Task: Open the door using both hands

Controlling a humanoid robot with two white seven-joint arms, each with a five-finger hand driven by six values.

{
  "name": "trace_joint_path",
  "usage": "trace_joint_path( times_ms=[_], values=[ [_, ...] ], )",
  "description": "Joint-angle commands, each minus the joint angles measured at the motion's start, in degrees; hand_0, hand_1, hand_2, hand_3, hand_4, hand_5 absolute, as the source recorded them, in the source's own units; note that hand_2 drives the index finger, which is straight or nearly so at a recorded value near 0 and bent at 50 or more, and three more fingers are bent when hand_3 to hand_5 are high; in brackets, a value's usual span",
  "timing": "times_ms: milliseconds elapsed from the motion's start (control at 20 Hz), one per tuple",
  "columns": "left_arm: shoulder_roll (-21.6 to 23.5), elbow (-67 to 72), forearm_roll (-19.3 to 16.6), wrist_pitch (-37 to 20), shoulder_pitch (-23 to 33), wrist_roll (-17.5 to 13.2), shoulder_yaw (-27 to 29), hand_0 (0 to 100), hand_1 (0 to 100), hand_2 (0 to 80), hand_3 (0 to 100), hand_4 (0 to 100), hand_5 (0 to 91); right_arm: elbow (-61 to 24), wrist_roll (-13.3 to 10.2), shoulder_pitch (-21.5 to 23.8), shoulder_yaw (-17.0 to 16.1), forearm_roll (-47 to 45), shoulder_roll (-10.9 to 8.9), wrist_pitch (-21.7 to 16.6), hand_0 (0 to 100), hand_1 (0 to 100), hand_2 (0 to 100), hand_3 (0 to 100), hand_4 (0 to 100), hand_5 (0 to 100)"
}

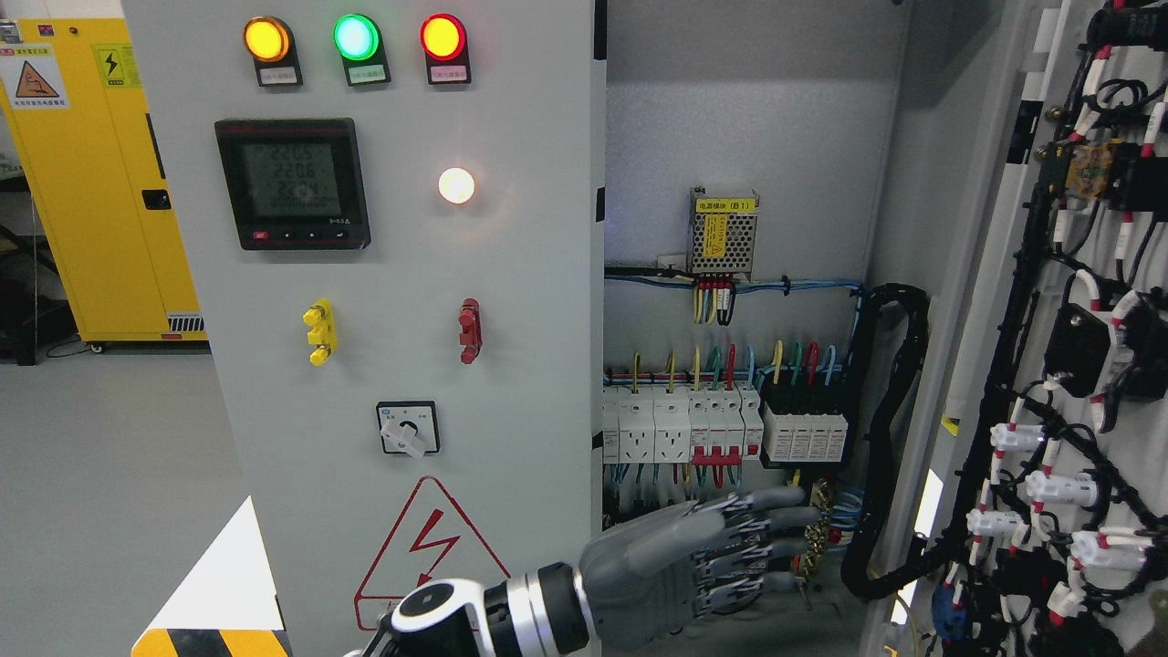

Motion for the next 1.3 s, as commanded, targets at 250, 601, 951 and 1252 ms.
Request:
trace_joint_path(
  times_ms=[250,601,951,1252],
  values=[
    [11.9,4.3,-17.9,-8.0,28.1,0.7,2.0,12,56,0.0,0,0,0.0,0.0,0.0,0.0,0.0,0.0,0.06,0.0,0,50,4,0,0,0],
    [11.8,22.3,-22.7,-22.3,35.6,0.7,2.4,12,56,0.0,0,0,0.0,0.0,0.0,0.3,0.0,0.0,0.41,0.0,0,50,4,0,0,0],
    [4.4,54.8,-23.1,-26.9,35.0,0.6,4.3,12,56,0.0,0,0,0.0,-0.1,0.0,0.4,0.0,0.0,1.73,0.0,0,50,4,0,0,0],
    [0.6,75.2,-23.1,-26.8,31.2,0.0,4.3,12,56,0.0,0,0,0.0,-1.7,0.0,3.0,0.1,0.3,1.81,0.0,0,50,4,0,0,0]
  ],
)
